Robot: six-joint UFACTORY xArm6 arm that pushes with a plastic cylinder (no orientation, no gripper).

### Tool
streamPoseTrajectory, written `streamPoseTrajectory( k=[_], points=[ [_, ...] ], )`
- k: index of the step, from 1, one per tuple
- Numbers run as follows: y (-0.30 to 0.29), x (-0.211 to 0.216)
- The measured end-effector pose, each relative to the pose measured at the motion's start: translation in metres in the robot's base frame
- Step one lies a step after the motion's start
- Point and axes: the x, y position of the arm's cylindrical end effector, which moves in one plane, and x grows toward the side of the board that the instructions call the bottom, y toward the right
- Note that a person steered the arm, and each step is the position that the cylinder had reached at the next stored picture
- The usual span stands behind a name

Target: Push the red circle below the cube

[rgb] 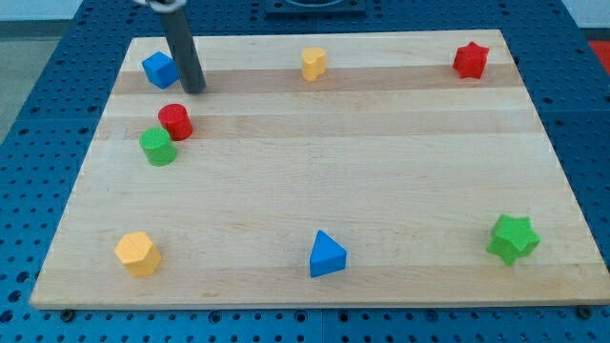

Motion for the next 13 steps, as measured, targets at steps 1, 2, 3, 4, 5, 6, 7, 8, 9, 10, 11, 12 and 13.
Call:
streamPoseTrajectory(
  k=[1,2,3,4,5,6,7,8,9,10,11,12,13],
  points=[
    [0.016,0.034],
    [0.011,0.034],
    [-0.039,0.034],
    [-0.055,0.034],
    [-0.057,0.034],
    [-0.057,0.016],
    [-0.057,-0.004],
    [-0.071,-0.004],
    [-0.128,-0.004],
    [-0.146,-0.004],
    [-0.147,0.061],
    [-0.146,0.103],
    [-0.14,0.113]
  ],
)
